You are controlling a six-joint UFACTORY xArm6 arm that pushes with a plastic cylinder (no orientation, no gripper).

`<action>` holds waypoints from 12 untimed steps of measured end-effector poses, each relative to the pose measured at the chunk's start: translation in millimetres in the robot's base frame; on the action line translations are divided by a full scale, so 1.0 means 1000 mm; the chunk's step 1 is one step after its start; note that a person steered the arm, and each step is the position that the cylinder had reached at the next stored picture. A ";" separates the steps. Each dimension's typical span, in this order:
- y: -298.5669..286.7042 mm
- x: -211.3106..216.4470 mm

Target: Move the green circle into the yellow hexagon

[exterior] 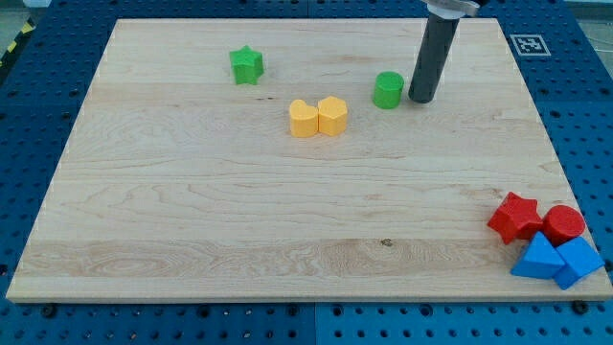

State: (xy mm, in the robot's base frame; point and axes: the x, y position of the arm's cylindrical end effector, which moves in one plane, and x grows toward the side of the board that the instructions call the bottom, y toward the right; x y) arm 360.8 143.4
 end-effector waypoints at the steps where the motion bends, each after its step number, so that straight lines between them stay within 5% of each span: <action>1: -0.021 -0.002; 9: -0.071 -0.048; 12: -0.081 -0.020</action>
State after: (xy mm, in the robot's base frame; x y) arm 341.1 62.9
